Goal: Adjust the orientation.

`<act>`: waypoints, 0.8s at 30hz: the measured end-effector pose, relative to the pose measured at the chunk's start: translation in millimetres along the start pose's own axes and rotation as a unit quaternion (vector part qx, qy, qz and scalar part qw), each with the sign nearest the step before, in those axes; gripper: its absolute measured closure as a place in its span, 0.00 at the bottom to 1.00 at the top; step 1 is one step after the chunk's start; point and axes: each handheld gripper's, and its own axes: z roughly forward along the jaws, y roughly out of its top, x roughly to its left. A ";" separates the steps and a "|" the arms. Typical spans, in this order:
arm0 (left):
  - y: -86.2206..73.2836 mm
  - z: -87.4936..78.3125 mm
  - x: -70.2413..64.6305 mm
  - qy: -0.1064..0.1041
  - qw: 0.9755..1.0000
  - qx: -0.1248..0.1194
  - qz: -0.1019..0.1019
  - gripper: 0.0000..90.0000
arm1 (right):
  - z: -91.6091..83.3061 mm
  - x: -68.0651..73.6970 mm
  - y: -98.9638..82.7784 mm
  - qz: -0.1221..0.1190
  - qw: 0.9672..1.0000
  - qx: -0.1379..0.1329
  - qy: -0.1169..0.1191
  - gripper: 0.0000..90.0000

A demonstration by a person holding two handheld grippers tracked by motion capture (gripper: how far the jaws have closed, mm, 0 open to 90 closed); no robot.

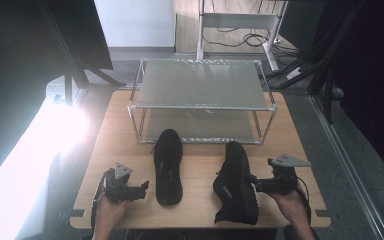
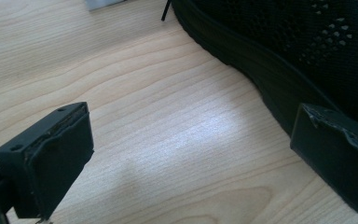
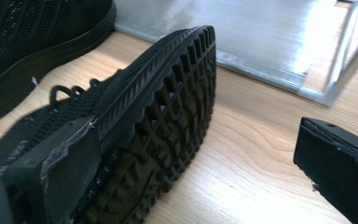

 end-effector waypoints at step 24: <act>-0.3 0.9 1.1 -0.009 1.000 0.000 -0.005 0.00 | -26.3 -55.6 -34.7 0.035 0.993 0.038 -0.102 0.13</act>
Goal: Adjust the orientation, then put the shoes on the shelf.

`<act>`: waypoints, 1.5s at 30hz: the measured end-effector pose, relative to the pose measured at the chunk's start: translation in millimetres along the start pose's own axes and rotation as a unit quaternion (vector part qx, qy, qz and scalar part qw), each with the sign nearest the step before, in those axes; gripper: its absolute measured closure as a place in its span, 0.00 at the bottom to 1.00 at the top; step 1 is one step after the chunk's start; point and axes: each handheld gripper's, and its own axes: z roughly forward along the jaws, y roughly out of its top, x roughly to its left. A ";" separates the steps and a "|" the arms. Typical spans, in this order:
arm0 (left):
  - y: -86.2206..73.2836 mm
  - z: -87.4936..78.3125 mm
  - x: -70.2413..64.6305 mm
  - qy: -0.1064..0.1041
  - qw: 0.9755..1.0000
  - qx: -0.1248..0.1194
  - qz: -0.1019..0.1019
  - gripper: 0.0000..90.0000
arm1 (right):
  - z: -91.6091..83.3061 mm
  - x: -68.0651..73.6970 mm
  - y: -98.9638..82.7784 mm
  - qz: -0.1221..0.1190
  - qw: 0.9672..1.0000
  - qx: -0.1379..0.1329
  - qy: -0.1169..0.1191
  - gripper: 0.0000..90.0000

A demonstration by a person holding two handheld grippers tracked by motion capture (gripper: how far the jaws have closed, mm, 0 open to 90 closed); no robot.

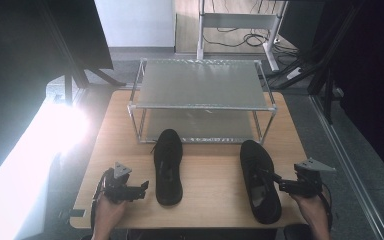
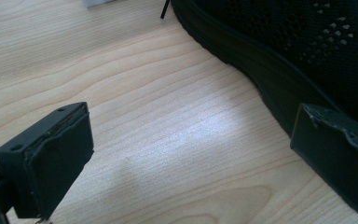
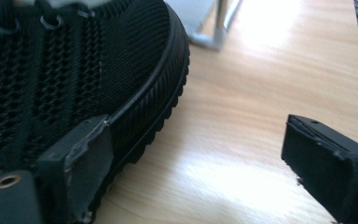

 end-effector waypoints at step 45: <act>13.8 -18.2 -4.3 -0.034 0.998 -0.011 -0.043 0.06 | -19.5 -15.7 -12.5 0.053 0.998 0.003 0.040 0.11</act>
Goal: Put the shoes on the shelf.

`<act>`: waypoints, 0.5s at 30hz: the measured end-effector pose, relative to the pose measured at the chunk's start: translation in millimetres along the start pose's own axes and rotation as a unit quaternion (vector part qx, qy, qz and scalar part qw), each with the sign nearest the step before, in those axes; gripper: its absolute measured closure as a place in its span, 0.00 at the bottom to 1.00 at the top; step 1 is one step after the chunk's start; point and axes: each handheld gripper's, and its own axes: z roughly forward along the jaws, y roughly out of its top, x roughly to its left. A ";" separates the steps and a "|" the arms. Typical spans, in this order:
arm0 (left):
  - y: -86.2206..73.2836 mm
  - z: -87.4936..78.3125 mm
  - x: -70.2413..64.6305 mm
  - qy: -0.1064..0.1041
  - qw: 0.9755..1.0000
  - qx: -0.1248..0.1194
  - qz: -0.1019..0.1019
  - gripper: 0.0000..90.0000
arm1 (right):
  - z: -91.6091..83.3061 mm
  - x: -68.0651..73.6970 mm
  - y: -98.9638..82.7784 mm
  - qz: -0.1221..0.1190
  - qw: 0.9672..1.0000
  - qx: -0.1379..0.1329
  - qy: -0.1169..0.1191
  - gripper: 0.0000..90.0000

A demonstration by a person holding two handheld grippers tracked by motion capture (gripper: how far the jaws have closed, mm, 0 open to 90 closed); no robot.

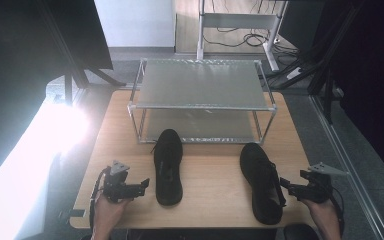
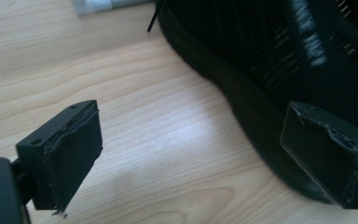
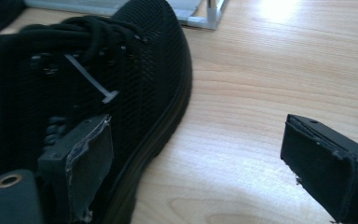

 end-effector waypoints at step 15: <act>21.8 8.4 -12.6 -0.051 0.996 -0.052 -0.057 0.09 | -24.9 7.9 3.8 0.068 0.993 -0.046 0.086 0.11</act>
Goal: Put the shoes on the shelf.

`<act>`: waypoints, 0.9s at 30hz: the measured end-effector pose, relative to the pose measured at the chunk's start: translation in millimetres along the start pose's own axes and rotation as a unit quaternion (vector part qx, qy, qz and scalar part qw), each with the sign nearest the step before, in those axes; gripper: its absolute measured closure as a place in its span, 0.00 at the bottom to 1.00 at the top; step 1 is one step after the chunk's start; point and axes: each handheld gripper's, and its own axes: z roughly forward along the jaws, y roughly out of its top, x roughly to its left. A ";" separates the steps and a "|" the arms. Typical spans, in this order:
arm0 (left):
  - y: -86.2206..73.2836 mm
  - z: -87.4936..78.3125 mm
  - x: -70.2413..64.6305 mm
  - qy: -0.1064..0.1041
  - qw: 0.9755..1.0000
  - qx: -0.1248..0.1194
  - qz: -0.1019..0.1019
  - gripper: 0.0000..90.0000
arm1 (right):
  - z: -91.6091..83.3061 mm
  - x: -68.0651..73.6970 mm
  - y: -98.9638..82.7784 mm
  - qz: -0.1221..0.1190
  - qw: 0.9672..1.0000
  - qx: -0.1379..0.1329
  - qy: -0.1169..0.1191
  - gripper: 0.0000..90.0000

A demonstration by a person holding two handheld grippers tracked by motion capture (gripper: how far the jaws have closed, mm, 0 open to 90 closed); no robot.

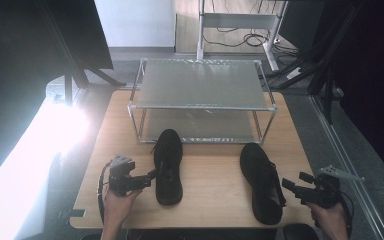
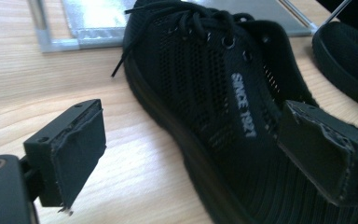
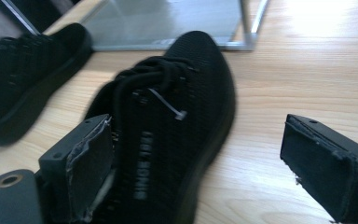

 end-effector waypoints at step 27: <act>14.1 74.6 -16.0 0.031 0.997 0.068 0.005 0.18 | 64.8 7.9 -6.7 0.019 0.998 0.060 0.000 0.39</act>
